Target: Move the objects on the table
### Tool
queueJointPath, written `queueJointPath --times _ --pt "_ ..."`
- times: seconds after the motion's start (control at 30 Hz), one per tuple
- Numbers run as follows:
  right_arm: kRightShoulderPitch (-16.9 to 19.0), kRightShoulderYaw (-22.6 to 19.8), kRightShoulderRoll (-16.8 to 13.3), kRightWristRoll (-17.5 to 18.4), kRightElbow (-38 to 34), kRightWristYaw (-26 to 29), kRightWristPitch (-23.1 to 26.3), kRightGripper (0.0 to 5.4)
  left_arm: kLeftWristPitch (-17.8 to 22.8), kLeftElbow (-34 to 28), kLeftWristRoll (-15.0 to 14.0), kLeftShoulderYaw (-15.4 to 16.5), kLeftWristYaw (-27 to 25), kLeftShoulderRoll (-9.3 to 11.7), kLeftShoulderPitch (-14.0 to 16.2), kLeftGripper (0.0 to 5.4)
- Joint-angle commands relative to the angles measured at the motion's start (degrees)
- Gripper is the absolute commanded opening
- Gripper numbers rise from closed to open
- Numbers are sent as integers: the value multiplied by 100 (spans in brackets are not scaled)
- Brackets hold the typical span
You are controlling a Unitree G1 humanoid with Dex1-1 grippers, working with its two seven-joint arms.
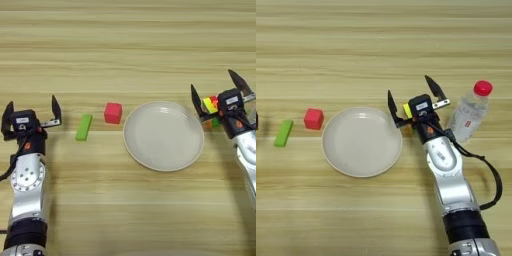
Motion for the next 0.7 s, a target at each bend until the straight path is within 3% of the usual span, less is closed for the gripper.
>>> queueJointPath --times 0.03,0.7 --pt "-225 -70 -21 -129 352 -159 41 535 -11 -7 51 -52 23 53 3 540" --pt "-402 -262 23 78 1153 -174 274 535 -13 3 35 -87 22 41 6 540"
